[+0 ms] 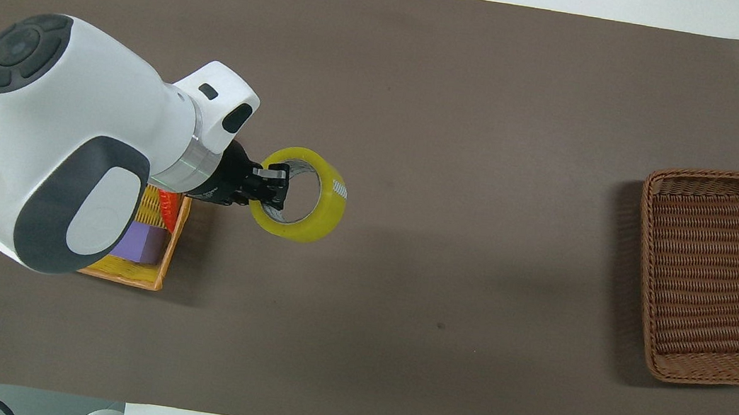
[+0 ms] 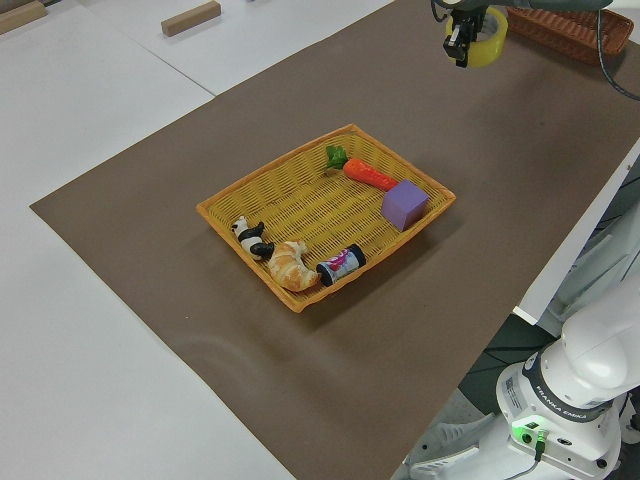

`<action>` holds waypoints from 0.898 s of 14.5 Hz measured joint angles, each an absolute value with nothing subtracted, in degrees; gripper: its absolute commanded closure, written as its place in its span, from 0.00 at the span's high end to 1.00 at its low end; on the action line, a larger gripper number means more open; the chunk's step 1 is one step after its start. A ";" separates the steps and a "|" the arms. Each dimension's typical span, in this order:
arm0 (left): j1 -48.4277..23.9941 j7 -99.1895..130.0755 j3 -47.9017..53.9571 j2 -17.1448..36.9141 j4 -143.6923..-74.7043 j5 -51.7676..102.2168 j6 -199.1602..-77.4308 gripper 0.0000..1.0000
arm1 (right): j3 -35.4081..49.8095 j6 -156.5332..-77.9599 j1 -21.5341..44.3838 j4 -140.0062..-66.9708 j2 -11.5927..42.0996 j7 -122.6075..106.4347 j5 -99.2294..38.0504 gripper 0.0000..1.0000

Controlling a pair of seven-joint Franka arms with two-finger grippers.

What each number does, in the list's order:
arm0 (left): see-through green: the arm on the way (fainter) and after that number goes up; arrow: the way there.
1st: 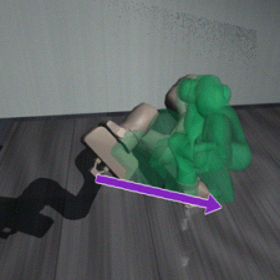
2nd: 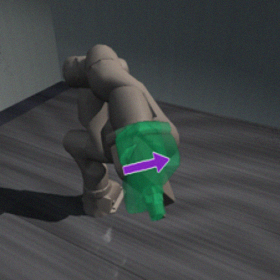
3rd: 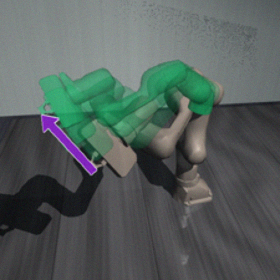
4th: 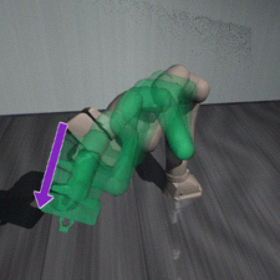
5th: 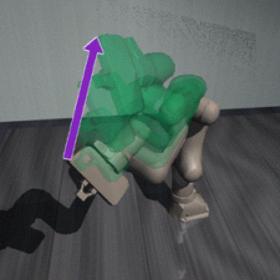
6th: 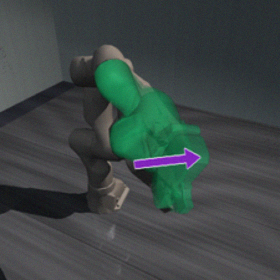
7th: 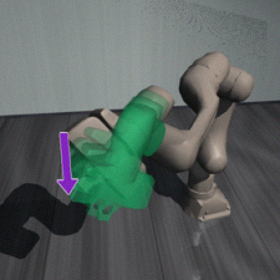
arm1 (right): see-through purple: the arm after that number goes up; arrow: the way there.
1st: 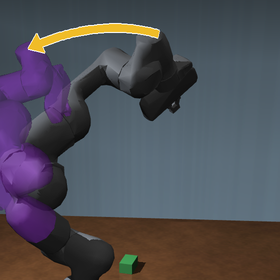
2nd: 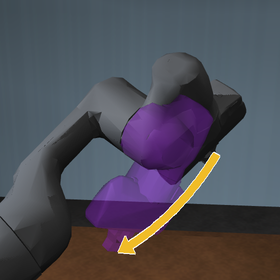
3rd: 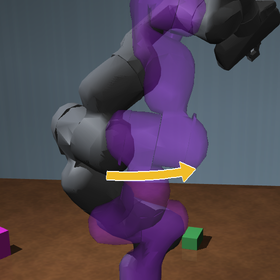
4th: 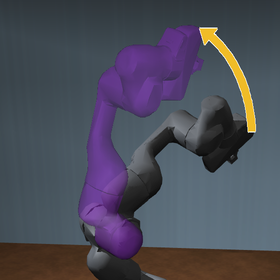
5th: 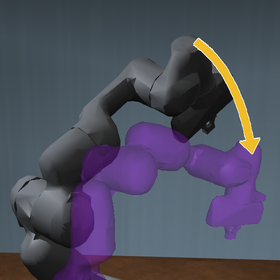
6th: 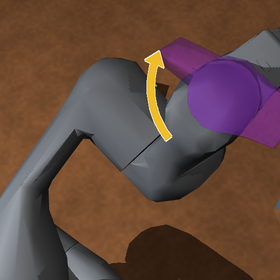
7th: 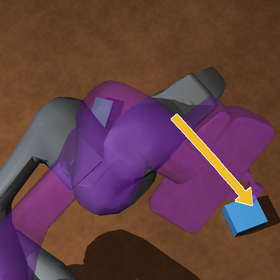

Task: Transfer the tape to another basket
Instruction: 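Hold the tape with the left gripper while the right gripper approaches it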

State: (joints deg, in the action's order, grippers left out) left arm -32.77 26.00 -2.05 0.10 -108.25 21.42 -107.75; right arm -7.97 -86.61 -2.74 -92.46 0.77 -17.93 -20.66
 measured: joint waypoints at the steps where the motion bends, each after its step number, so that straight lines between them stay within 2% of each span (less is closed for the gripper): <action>1: -32.78 26.00 -2.04 0.10 -108.25 21.42 -107.75 0.09 | -7.92 -86.73 -1.88 -93.81 0.78 -16.44 -26.05 0.99; 3: -32.87 26.00 -1.94 0.10 -108.25 21.44 -107.75 0.09 | -7.87 -90.32 -0.70 -97.96 0.86 -13.84 -35.85 0.99; 6: -33.05 26.00 -1.91 0.10 -108.25 21.45 -107.75 0.09 | -7.73 -100.06 4.50 -104.67 1.13 -12.35 -49.12 0.99; 9: -33.18 26.00 -1.91 0.10 -108.25 21.45 -107.76 0.10 | -7.43 -116.38 15.44 -110.01 1.56 -8.76 -59.99 0.99; 10: -33.23 26.00 -1.91 0.10 -108.25 21.45 -107.76 0.10 | -7.29 -119.53 18.99 -110.79 1.98 -7.10 -62.61 0.99; 13: -33.26 26.00 -1.93 0.10 -108.25 21.45 -107.76 0.10 | -7.18 -122.06 24.91 -111.44 4.12 -6.22 -69.21 0.99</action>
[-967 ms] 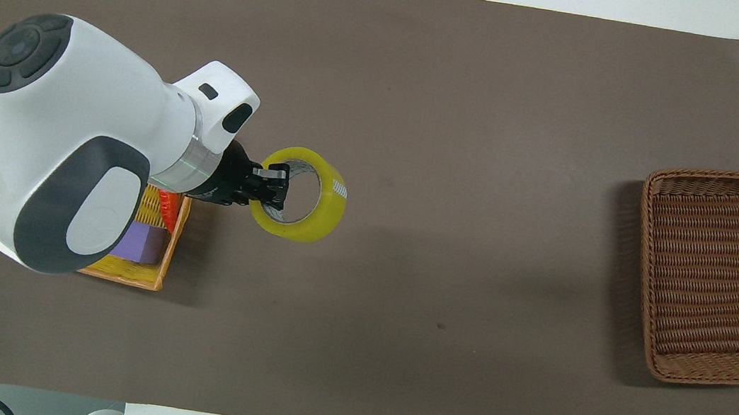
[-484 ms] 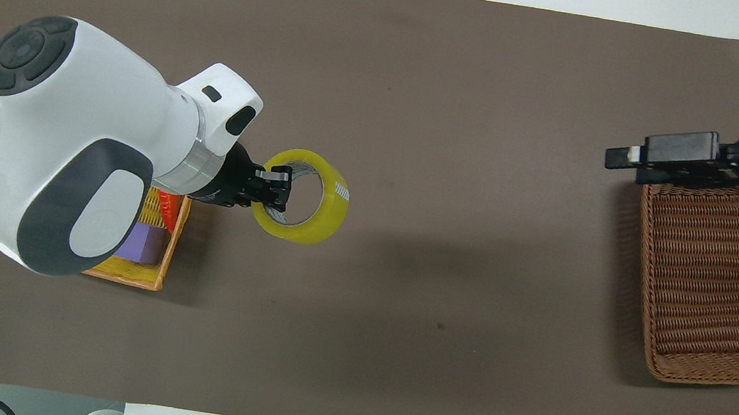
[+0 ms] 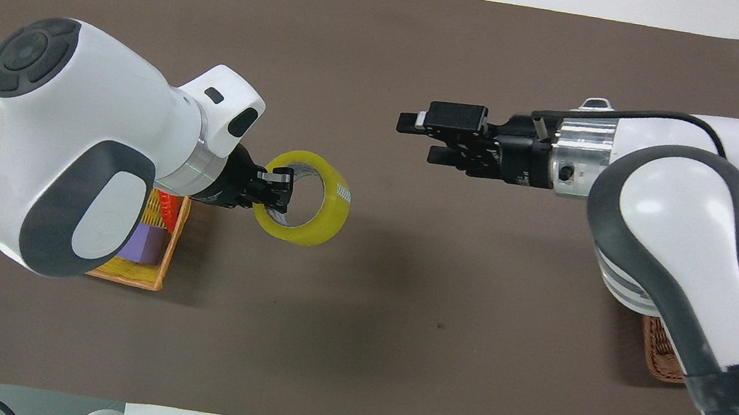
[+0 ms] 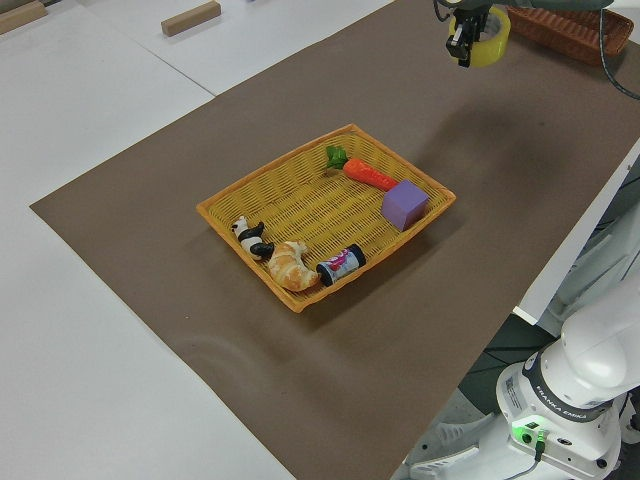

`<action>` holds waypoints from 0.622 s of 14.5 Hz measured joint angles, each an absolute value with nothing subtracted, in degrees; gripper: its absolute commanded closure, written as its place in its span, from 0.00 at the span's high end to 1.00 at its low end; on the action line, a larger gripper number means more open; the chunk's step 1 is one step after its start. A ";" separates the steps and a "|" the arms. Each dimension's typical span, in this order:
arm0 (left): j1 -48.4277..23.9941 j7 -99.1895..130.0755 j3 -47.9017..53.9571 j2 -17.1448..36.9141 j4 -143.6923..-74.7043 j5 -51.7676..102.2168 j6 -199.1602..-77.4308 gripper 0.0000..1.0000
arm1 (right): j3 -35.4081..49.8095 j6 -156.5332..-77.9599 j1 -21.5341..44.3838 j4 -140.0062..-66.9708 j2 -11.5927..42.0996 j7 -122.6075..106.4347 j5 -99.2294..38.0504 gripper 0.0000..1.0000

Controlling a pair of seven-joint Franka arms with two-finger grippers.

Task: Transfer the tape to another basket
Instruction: 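Hold the tape with the left gripper while the right gripper approaches it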

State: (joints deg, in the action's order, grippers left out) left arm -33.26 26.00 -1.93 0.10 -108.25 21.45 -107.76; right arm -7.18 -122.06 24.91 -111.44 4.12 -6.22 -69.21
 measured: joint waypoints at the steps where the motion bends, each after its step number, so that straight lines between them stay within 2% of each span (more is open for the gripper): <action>1: -33.26 26.00 -1.94 0.10 -108.25 21.45 -107.76 0.11 | -7.19 -122.00 25.24 -111.46 4.84 -6.22 -69.78 0.99; 9: -33.26 26.00 -2.02 0.10 -108.24 21.45 -107.83 0.11 | -7.31 -120.88 28.78 -111.39 7.74 -6.14 -76.64 0.99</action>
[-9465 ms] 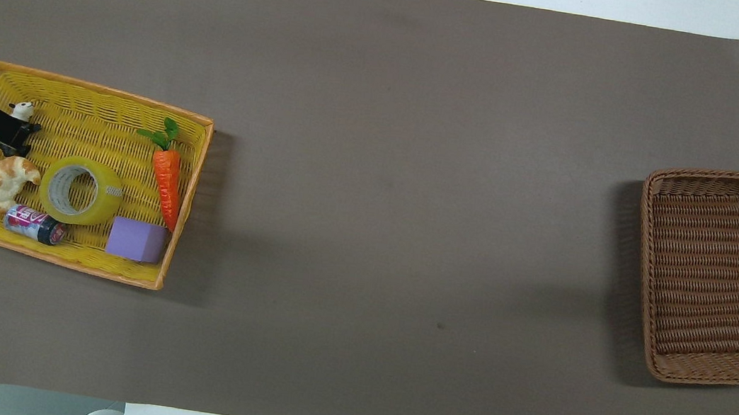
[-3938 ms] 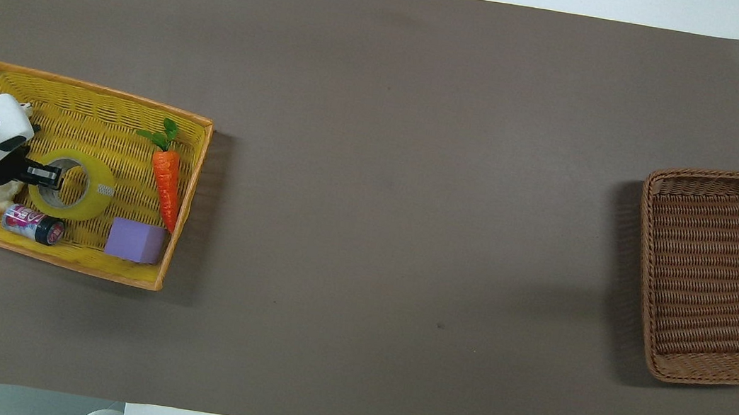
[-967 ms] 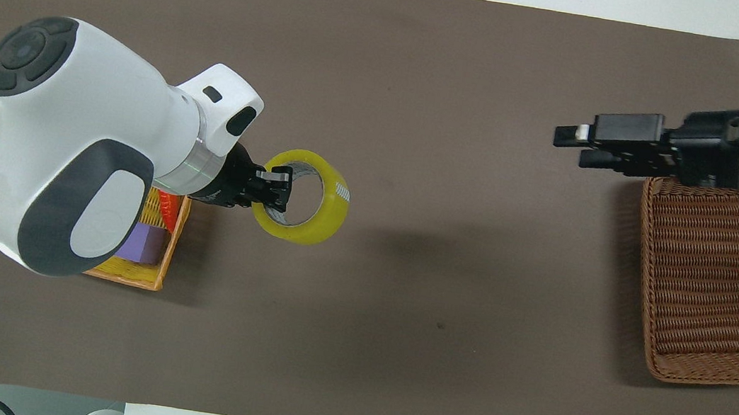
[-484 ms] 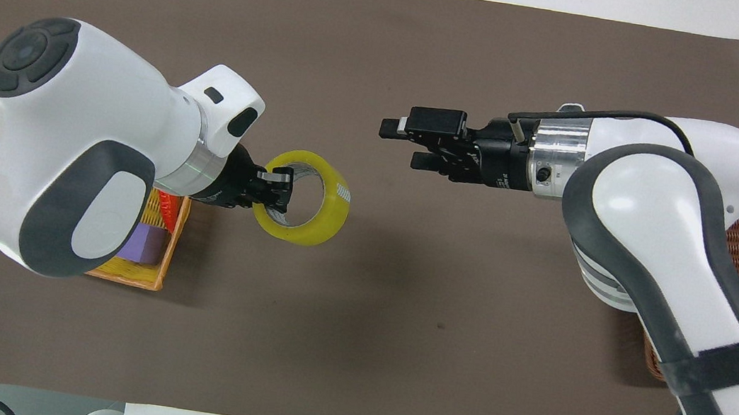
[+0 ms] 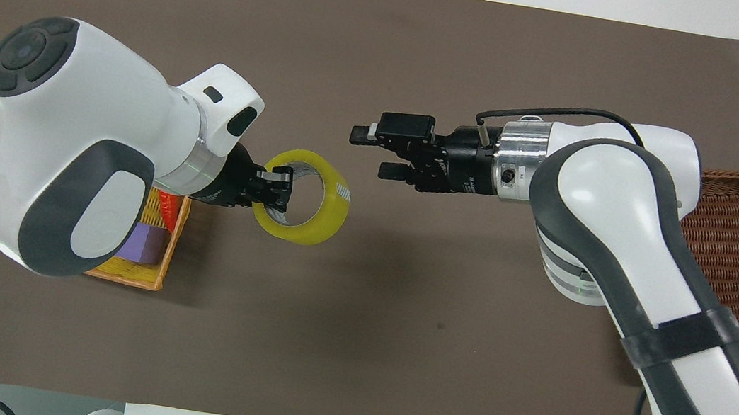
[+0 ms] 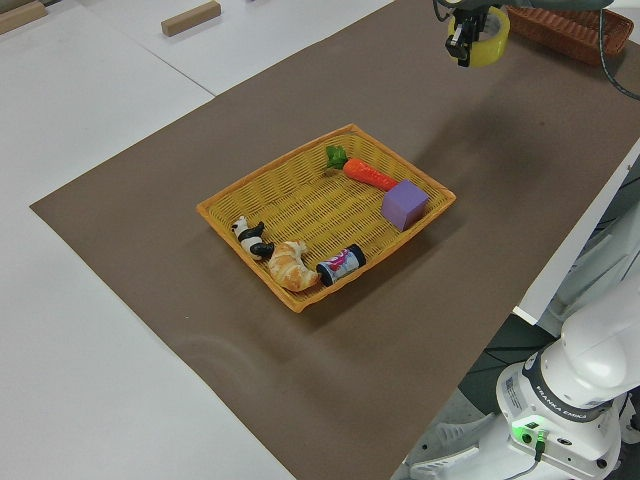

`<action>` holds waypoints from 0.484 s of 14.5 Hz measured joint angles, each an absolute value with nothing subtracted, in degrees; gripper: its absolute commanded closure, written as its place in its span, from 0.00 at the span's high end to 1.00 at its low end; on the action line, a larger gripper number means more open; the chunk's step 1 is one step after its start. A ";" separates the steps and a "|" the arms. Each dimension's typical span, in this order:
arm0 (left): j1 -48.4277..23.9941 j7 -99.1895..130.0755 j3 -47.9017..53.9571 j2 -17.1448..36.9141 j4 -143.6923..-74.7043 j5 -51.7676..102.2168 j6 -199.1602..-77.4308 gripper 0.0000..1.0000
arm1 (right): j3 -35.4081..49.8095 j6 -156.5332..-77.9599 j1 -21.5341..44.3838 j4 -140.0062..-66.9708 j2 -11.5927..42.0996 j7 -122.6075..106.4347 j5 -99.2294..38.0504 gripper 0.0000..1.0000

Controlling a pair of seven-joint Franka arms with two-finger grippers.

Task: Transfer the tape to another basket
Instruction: 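Hold the tape with the left gripper while the right gripper approaches it, then grasp the tape rim with the right gripper beside the left gripper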

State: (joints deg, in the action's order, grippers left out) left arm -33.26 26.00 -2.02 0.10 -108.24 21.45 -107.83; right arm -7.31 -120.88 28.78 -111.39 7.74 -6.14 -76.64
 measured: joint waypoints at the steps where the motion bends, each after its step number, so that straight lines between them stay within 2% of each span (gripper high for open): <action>1: -33.26 26.00 -2.02 0.10 -108.24 21.45 -107.84 0.11 | -7.30 -120.88 29.52 -111.36 7.74 -6.04 -76.66 0.99; 7: -33.26 26.00 -2.13 0.10 -108.24 21.45 -107.87 0.11 | -7.37 -119.43 30.32 -111.16 7.71 -6.02 -76.66 0.99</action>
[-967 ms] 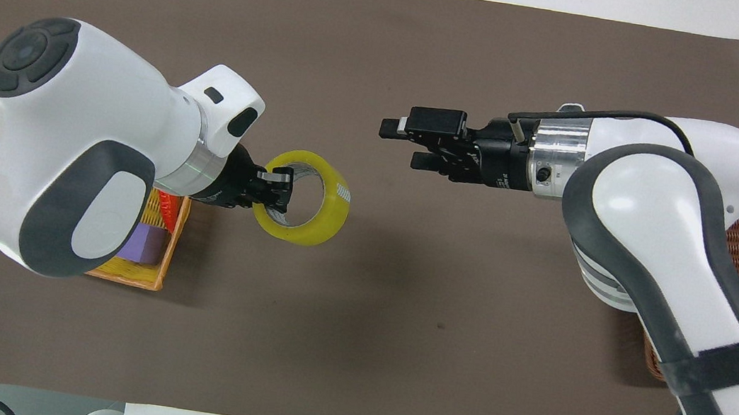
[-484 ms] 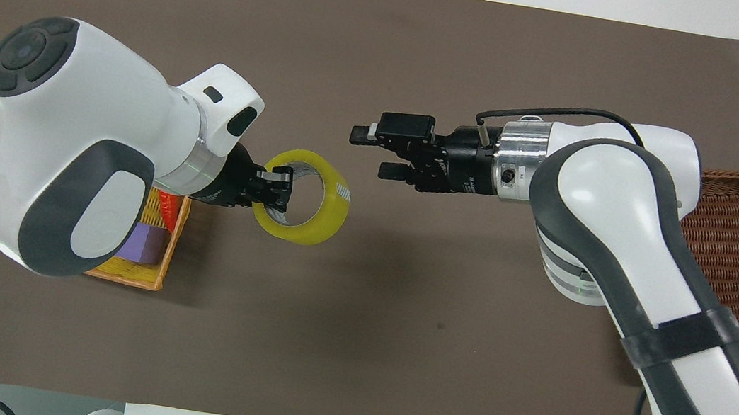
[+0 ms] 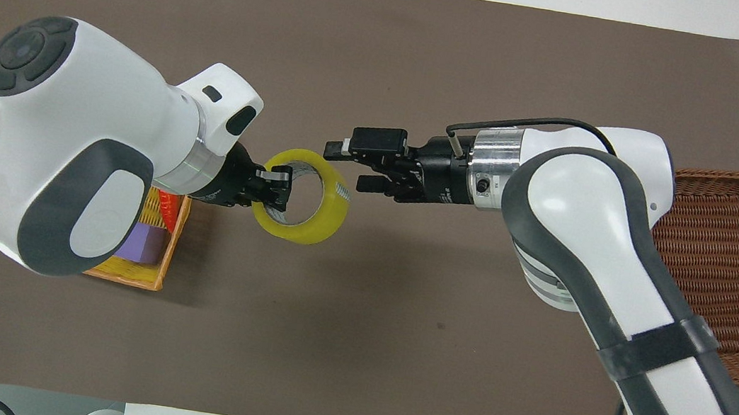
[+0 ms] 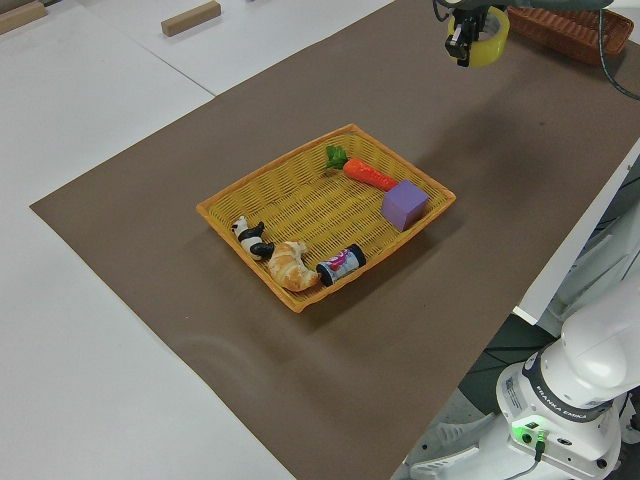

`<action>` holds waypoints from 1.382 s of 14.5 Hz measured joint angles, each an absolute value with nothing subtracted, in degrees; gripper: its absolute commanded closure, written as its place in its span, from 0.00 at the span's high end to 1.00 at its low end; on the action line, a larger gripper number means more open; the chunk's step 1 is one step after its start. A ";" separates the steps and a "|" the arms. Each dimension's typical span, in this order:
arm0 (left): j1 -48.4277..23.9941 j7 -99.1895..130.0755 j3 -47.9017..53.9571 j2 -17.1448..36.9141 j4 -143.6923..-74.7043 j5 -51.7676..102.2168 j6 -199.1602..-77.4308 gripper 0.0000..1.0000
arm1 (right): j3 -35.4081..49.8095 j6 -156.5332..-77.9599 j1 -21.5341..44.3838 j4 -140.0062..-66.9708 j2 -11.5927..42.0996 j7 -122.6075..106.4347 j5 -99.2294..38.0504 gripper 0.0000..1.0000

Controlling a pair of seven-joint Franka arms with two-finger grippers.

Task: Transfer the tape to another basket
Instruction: 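Grasp the tape rim with the right gripper beside the left gripper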

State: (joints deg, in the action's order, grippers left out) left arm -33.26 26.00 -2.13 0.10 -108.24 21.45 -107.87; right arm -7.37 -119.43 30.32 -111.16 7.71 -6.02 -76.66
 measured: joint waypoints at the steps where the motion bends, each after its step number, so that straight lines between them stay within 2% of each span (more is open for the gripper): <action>1: -33.26 26.00 -2.13 0.10 -108.24 21.45 -107.88 0.11 | -7.37 -119.32 30.35 -111.13 7.68 -6.02 -76.66 0.99; 7: -33.26 26.00 -2.15 0.10 -108.24 21.45 -107.92 0.11 | -7.33 -119.30 31.95 -111.15 7.65 -6.02 -76.64 0.99; 10: -33.26 26.00 -2.15 0.10 -108.24 21.45 -107.93 0.11 | -7.37 -119.29 31.94 -111.20 7.65 -6.02 -76.49 0.92; 20: -33.26 26.00 -2.17 0.10 -108.23 21.45 -107.97 0.12 | -7.36 -118.15 31.94 -111.78 7.56 -6.02 -75.08 0.92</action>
